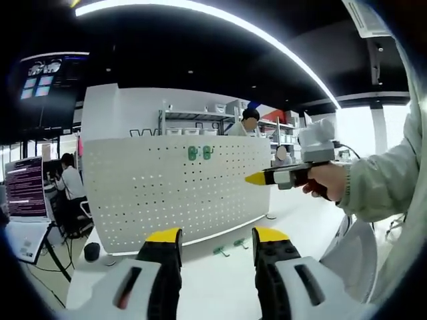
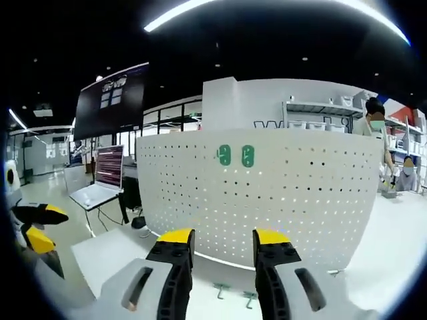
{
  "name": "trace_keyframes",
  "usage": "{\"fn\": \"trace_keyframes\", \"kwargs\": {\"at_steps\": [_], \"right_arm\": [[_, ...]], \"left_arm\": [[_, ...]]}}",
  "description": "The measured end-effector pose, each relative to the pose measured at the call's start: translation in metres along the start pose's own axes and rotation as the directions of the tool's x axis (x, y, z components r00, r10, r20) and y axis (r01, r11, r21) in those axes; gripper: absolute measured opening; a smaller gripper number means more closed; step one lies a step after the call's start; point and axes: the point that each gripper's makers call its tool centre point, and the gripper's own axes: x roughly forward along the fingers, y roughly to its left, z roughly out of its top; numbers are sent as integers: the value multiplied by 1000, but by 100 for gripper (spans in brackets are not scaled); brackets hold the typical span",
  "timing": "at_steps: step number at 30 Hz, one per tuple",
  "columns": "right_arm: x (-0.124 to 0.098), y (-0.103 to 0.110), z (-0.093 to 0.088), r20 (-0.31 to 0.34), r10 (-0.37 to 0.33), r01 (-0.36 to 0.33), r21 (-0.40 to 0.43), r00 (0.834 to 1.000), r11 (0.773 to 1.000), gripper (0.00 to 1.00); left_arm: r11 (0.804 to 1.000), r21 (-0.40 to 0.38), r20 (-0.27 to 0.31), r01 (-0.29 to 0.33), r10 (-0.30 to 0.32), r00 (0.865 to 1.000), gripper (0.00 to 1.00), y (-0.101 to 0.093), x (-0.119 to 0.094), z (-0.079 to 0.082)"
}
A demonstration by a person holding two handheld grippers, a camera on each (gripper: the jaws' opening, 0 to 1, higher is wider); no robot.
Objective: Insert the hook assembly into the mounting plate slot until the hook locks in place.
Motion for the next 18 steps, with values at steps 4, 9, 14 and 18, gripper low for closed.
{"fn": "trace_keyframes", "kwargs": {"at_steps": [4,9,14,18], "right_arm": [[-8,1,2,6,9,-9,10,1000,1000,33],[-19,5,5,14,24,-25,15,1000,1000,33],[-30,8,12,26,42,-42,16,999,999,33],[-41,11,20,42,53,-54,16,998,998,33]], "left_arm": [[1000,0,-2,10,-10,1000,44,-4,5,0],[1000,-1,-1,29,-29,1000,44,-10,11,2],[998,-3,-8,58,-58,998,44,-18,17,2],[997,1,-10,76,-76,997,44,-25,22,4]]}}
